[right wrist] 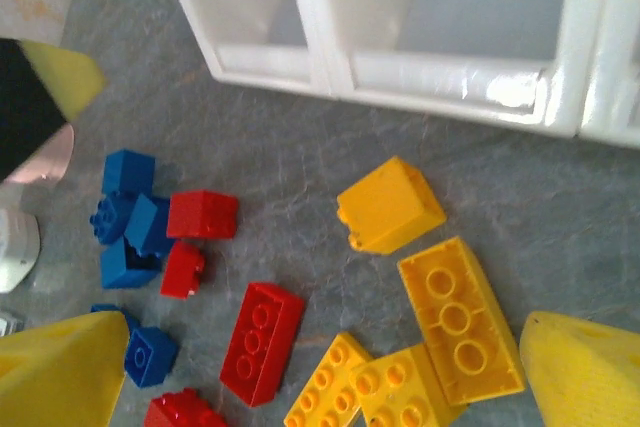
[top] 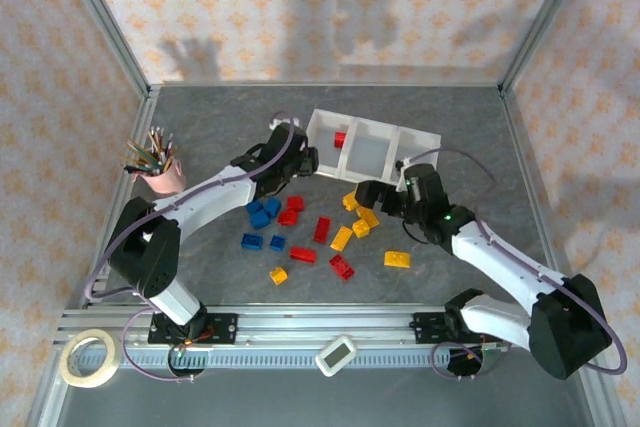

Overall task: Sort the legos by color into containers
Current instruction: Pick up the lego from the center of the table.

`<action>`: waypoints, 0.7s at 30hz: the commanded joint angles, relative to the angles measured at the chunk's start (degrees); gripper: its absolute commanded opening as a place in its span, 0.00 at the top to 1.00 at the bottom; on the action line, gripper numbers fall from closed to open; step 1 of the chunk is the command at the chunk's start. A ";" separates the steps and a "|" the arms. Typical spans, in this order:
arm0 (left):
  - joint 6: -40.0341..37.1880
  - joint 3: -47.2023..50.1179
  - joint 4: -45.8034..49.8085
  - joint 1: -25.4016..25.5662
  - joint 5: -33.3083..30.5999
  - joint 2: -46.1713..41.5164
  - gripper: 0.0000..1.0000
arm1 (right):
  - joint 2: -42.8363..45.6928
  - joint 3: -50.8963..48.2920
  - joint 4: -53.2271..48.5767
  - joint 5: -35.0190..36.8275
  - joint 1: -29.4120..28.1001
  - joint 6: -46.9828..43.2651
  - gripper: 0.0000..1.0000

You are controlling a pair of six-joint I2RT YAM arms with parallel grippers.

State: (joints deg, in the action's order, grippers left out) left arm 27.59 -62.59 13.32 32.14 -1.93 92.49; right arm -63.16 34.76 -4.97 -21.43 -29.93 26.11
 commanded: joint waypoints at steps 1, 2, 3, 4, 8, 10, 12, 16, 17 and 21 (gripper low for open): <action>1.01 2.25 3.08 -0.05 -0.69 -0.52 0.38 | -1.55 -0.28 2.98 1.30 -2.67 1.60 0.00; 1.04 2.76 3.20 -0.06 -0.85 -0.34 0.37 | -2.05 -0.34 3.48 1.37 -3.19 1.77 0.00; 0.98 3.37 2.99 -0.06 -0.74 0.08 0.36 | -2.46 -0.40 4.08 1.29 -3.73 2.10 0.00; 0.80 3.61 3.06 -0.06 -0.38 0.73 0.34 | -2.87 -0.49 4.62 1.31 -4.15 2.52 0.00; 1.27 2.78 4.16 0.24 -0.08 3.61 0.33 | -4.07 -0.88 5.94 1.71 -5.30 3.40 0.00; 1.76 2.35 4.17 0.61 0.44 5.01 0.32 | -4.17 -0.67 5.83 1.93 -5.48 3.42 0.00; 1.98 1.95 3.92 1.30 0.97 6.37 0.32 | -4.17 -0.64 5.68 2.42 -5.49 3.47 0.00; 3.22 0.92 4.79 2.58 -0.95 9.45 0.32 | -4.17 -0.75 5.59 2.63 -5.51 3.39 0.00; 3.42 0.98 4.72 2.74 -0.97 9.88 0.33 | -4.17 -0.82 5.59 2.71 -5.54 3.42 0.00; 4.02 0.70 5.06 3.10 -1.49 11.39 0.36 | -4.17 -1.01 5.36 2.71 -5.49 3.33 0.00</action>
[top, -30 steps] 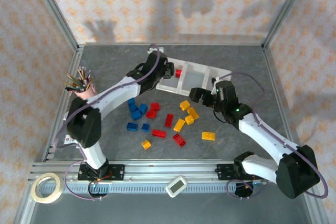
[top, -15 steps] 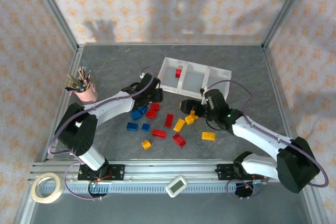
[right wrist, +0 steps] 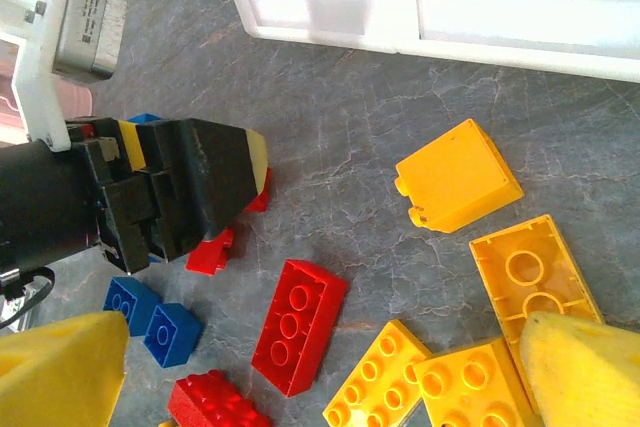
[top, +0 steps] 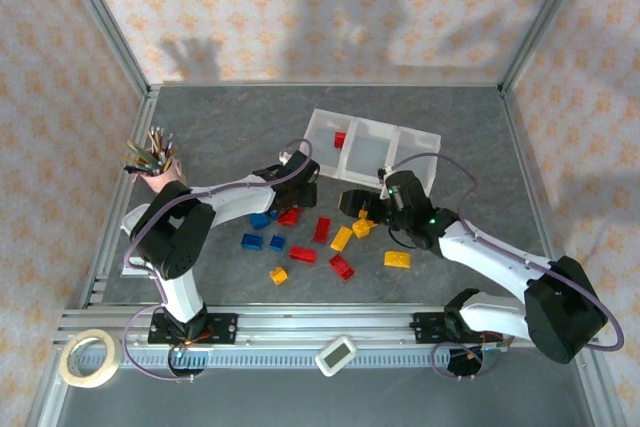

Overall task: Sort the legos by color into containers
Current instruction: Pick up the lego from the center of the table.

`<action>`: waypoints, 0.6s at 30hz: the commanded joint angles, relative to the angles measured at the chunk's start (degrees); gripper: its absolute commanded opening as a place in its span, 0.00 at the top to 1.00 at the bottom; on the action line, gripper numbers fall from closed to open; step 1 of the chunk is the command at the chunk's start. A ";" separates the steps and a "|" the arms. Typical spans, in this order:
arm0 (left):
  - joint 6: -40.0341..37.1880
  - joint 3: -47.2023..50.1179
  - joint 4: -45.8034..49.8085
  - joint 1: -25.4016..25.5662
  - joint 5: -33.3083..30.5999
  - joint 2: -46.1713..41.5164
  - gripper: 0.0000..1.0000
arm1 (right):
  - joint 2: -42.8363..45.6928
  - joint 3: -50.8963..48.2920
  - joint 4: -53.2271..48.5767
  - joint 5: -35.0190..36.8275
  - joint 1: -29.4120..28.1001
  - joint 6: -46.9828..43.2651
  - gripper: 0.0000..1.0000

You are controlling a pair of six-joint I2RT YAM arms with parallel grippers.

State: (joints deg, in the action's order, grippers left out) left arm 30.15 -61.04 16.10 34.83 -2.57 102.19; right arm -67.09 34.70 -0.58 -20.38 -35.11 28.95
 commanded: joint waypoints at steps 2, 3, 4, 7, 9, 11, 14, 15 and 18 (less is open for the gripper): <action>1.40 -0.80 2.01 0.50 -0.74 1.44 0.38 | -0.23 -1.04 1.02 1.75 -0.32 0.48 0.00; 1.38 -0.77 1.88 0.50 -0.60 1.39 0.39 | -0.23 -1.12 1.10 1.83 -0.33 0.49 0.00; 1.40 -0.75 1.79 0.59 -0.52 1.28 0.40 | -0.24 -1.04 1.11 1.95 -0.32 0.42 0.00; 1.41 -1.05 2.35 0.84 -0.16 1.08 0.40 | -0.23 -0.95 1.19 1.67 -0.32 0.43 0.00; 1.36 -1.31 2.70 1.35 -0.24 0.99 0.41 | -0.24 -1.04 1.36 1.66 -0.31 0.56 0.00; 1.23 -1.79 3.43 1.96 -0.64 1.08 0.42 | -0.23 -1.12 1.37 1.84 -0.31 0.51 0.00; 1.54 -2.08 4.46 2.70 -1.98 0.92 0.45 | -0.23 -1.26 1.37 1.92 -0.33 0.53 0.00; 1.58 -2.07 4.53 2.95 -2.26 0.90 0.45 | -0.23 -1.26 1.37 2.01 -0.31 0.57 0.00; 2.00 -2.20 5.08 3.07 -2.70 1.36 0.48 | -0.23 -1.46 1.39 2.12 -0.31 0.51 0.00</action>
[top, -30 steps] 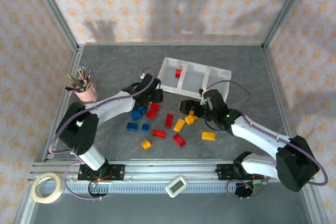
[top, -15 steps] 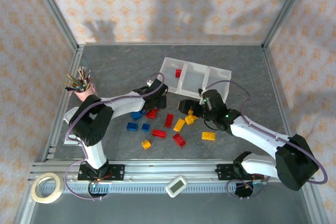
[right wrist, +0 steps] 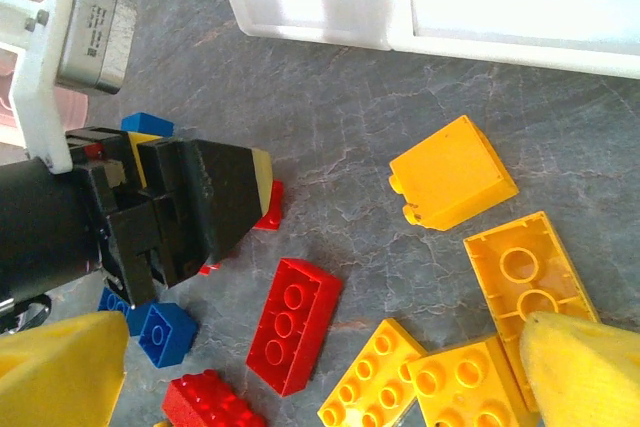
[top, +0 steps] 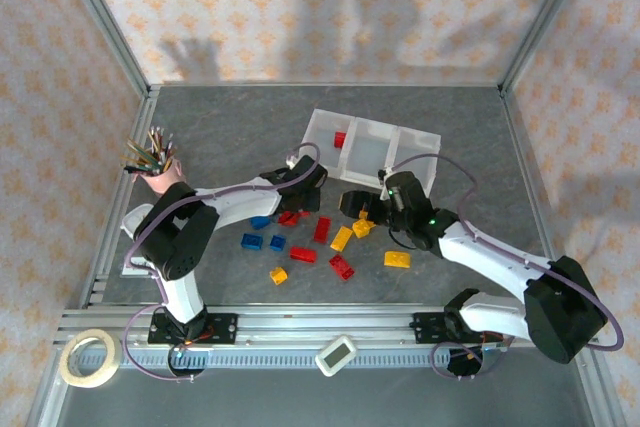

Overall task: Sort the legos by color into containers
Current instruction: Pick up the lego from the center of the table.

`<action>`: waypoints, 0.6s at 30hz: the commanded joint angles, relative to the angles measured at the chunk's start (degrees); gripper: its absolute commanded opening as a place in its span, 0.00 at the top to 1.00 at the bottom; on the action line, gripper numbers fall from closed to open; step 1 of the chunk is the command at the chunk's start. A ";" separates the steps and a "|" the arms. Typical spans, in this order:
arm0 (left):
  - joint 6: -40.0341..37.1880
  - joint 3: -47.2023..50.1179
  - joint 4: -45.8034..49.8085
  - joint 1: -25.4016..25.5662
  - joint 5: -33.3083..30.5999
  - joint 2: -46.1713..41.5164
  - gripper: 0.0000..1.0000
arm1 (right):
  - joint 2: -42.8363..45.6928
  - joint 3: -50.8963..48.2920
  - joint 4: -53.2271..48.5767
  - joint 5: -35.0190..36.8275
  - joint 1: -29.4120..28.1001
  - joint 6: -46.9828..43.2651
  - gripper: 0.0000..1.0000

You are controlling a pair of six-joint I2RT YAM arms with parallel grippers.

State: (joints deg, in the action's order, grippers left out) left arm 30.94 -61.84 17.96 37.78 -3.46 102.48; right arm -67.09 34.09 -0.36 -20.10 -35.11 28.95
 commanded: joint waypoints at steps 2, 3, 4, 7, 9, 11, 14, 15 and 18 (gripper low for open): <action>1.43 -1.48 3.23 0.36 -2.23 1.23 0.51 | -0.24 -0.86 1.20 1.86 -0.31 0.49 0.00; 1.55 -1.65 3.35 0.36 -2.18 1.40 0.51 | -0.23 -0.82 1.15 1.90 -0.31 0.48 0.00; 1.49 -1.80 3.59 0.41 -2.32 1.49 0.50 | -0.23 -0.88 1.15 1.90 -0.31 0.49 0.00; 1.80 -2.57 4.44 0.46 -3.18 1.85 0.45 | -0.05 -0.95 1.07 2.08 -0.31 0.41 0.00; 1.85 -2.67 4.75 0.64 -3.31 2.01 0.44 | 0.02 -1.03 0.98 2.21 -0.31 0.35 0.00; 2.10 -2.78 5.02 0.80 -3.28 2.34 0.44 | 0.16 -1.04 0.89 2.30 -0.31 0.32 0.00; 2.29 -2.93 5.34 1.10 -3.51 2.82 0.46 | 0.28 -1.17 0.99 2.42 -0.32 0.36 0.00; 2.29 -3.09 5.34 1.15 -3.65 2.82 0.47 | 0.29 -1.11 0.99 2.23 -0.31 0.43 0.00; 2.33 -3.26 5.19 1.16 -4.13 2.52 0.51 | 0.36 -1.02 0.98 2.34 -0.31 0.49 0.00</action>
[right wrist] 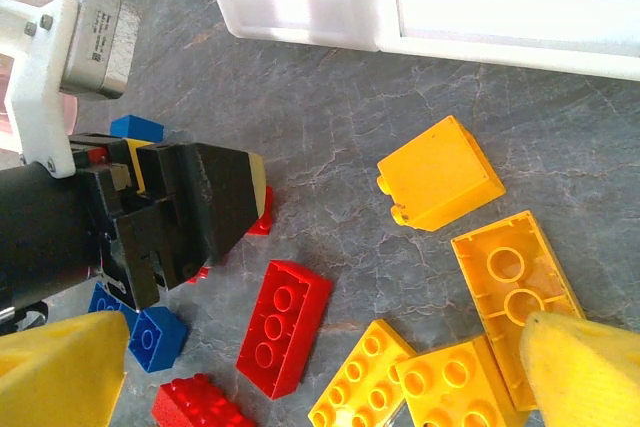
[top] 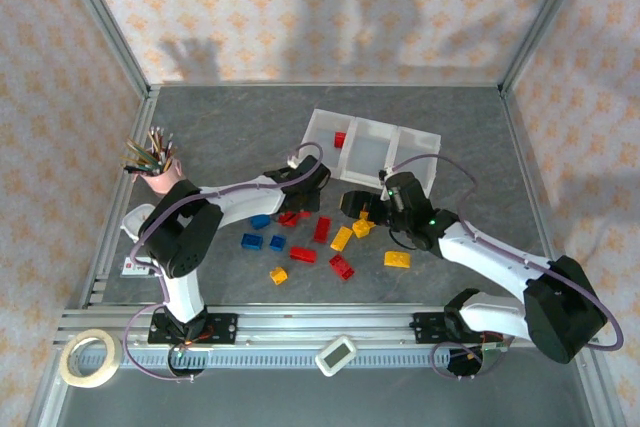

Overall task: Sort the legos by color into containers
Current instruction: Pick up the lego from the center of the table, then place the lego in the container.

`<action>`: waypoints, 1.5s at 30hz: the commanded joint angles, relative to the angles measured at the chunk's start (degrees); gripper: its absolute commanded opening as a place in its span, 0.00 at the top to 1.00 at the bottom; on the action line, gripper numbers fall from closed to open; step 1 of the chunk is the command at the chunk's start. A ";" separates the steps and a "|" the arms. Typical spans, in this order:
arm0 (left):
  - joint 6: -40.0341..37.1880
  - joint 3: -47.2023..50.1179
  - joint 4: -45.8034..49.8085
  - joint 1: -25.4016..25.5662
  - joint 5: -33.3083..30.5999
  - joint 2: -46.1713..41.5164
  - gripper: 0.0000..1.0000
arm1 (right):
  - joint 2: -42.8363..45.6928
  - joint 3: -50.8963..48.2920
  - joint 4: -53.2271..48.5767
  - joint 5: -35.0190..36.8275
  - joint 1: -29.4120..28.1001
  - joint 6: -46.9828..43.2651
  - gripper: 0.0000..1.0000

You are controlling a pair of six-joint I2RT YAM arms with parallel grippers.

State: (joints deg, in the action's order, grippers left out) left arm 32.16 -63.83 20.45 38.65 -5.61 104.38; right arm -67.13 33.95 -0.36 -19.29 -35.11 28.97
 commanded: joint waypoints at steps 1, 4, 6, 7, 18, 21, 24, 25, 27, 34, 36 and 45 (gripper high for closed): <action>1.07 -1.34 2.59 0.27 -2.03 0.49 0.52 | 0.45 -0.91 1.00 1.53 -0.33 0.42 0.00; 1.08 -1.51 2.50 0.25 -2.01 0.30 0.54 | 0.73 -0.91 0.98 1.71 -0.31 0.45 0.00; 1.14 -1.62 2.49 0.27 -2.16 -0.04 0.55 | 0.90 -0.74 0.81 1.80 -0.31 0.46 0.00; 1.14 -1.70 2.35 0.26 -2.26 -0.43 0.56 | 1.04 -0.58 0.67 1.91 -0.31 0.42 0.00; 0.80 -5.87 2.31 -0.24 -4.58 -3.99 0.57 | 3.58 1.84 -0.82 2.77 3.35 0.24 0.00; 0.41 -8.86 2.20 -0.80 -5.53 -3.35 0.57 | 3.35 3.09 -1.63 2.35 5.40 -0.45 0.00; -0.21 -12.75 2.41 -1.54 -5.20 -1.59 0.57 | 3.11 4.48 -2.10 2.21 6.59 -1.28 0.00; -0.43 -14.12 2.63 -1.72 -5.33 -1.03 0.57 | 2.98 4.90 -2.10 2.15 6.89 -1.65 0.00; -0.75 -16.58 1.96 -2.13 -5.72 0.13 0.57 | 2.70 5.81 -2.24 2.20 7.37 -2.14 0.00; -0.92 -26.12 -0.60 -4.93 -4.06 8.30 0.57 | 0.71 8.00 -1.75 2.46 8.35 -3.38 0.00; -0.96 -28.91 -0.39 -5.50 -4.21 10.86 0.57 | 0.18 8.38 -1.73 2.89 8.37 -3.82 0.00; -2.09 -36.95 1.09 -6.66 -4.00 17.12 0.49 | -1.69 10.66 -3.12 3.39 8.41 -6.51 0.00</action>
State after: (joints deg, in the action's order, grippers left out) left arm 31.44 -97.12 20.43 31.99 -9.43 122.10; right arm -68.10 42.19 -2.57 -17.32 -27.16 24.56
